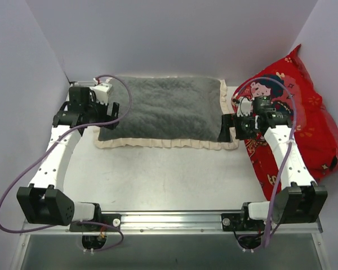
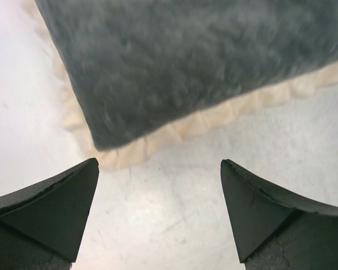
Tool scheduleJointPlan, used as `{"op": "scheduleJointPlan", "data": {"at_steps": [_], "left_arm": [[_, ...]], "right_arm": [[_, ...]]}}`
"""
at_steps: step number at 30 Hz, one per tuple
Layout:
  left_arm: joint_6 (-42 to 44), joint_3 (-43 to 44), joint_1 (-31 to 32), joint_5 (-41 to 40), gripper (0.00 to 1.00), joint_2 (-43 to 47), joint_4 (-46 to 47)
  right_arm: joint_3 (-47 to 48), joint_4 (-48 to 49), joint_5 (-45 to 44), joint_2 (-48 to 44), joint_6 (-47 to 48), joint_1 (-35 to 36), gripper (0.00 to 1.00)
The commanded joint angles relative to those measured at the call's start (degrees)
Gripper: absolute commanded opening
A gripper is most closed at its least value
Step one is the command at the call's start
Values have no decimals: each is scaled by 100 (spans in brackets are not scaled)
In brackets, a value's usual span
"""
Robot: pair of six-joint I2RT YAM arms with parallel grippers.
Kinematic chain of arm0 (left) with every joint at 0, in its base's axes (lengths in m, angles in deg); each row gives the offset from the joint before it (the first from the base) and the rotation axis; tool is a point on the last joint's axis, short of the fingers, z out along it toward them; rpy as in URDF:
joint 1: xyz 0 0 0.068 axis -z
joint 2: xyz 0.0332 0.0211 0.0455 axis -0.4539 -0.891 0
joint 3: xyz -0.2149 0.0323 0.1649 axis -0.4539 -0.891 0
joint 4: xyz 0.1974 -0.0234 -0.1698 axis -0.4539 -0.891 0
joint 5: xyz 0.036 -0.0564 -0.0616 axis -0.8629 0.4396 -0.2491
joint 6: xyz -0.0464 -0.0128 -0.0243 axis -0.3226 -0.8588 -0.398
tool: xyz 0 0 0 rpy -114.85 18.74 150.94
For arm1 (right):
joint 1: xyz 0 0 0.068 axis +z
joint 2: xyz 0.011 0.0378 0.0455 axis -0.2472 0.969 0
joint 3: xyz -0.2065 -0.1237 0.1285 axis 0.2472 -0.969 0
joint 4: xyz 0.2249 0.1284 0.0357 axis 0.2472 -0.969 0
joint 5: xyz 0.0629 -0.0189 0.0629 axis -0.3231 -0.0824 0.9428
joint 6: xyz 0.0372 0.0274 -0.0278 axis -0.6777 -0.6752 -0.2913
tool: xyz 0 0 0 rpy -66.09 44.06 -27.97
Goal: Put the pillow into the pillowcase
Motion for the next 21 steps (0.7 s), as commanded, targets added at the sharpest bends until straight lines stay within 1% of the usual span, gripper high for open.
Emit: {"op": "scheduleJointPlan", "data": {"at_steps": [1,2,5,9,14,21], "left_arm": [[15,-858,155,-372,97,443,3],[-46,-1330,216,-485,98,568,64],[-143,-1913,392,-636,97,945,127],[-257,-2204,437,-680,97,1236,57],[-187,-2231,437,-873,98,1325,4],[-267,-2065,437,-900,97,1289,39]], "right_arm": [[-982,-171,-113,-217,145,57,100],[-1149,-162,-113,-287,172,65,100],[-1580,-83,-209,-481,225,162,100],[-1871,40,-289,-674,207,232,100],[-2073,163,-315,-964,119,241,100],[-2214,172,-368,-1255,93,224,100]]}}
